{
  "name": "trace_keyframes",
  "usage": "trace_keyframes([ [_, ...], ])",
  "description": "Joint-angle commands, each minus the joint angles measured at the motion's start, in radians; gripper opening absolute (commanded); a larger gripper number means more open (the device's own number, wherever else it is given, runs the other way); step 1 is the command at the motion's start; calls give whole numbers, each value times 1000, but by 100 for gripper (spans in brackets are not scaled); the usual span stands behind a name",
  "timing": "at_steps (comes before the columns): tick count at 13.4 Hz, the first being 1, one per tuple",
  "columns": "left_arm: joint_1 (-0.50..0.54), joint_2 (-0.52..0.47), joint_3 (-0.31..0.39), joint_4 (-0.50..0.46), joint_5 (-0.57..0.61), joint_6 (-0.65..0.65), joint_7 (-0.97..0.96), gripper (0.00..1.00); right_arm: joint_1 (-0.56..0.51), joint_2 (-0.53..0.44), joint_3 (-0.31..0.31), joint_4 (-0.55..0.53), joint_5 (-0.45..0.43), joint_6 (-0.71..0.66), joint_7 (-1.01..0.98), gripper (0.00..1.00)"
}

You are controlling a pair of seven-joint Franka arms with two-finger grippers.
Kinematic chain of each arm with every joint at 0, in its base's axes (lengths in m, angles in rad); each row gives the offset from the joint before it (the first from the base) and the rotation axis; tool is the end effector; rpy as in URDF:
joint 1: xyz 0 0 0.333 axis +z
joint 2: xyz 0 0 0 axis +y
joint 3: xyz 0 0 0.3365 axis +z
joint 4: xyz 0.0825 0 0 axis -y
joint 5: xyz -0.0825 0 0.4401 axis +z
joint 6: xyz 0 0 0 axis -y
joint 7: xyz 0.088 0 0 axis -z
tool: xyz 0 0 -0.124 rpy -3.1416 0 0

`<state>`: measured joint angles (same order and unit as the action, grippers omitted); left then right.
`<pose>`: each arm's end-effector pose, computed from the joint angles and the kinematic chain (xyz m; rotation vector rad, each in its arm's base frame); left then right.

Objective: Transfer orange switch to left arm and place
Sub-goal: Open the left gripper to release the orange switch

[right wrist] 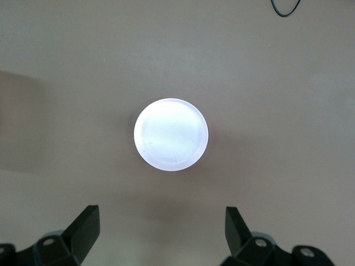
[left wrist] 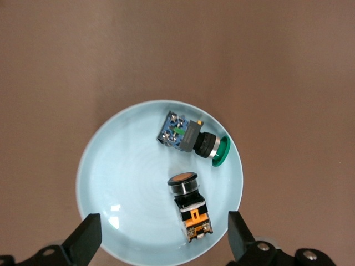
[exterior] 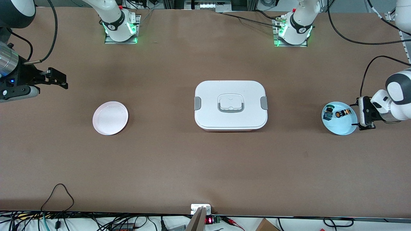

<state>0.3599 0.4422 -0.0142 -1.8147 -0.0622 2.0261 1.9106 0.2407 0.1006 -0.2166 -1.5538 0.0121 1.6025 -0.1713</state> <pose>0.6306 0.2227 0.2462 2.0968 -2.0138 -0.0669 0.6418 0.0229 0.5780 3.1198 0.3055 -0.0786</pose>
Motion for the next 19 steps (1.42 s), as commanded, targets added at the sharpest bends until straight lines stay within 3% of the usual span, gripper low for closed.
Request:
trace_keyframes([
  [1,-16,-36,2,64,-47,-104,10,100,-9,8,2,18,-1,-16,-1,100],
  [4,-39,-51,3,126,-47,-179,-66,100,-11,8,2,18,-1,-16,-1,100],
  [9,-44,-97,3,159,-48,-193,-90,100,-11,8,2,18,-1,-15,-1,100],
  [14,-165,-138,11,219,-18,-257,-169,100,-11,8,0,18,0,-16,-1,100],
  [19,-234,-131,11,360,-4,-332,-325,100,-11,8,2,18,0,-15,-1,100],
])
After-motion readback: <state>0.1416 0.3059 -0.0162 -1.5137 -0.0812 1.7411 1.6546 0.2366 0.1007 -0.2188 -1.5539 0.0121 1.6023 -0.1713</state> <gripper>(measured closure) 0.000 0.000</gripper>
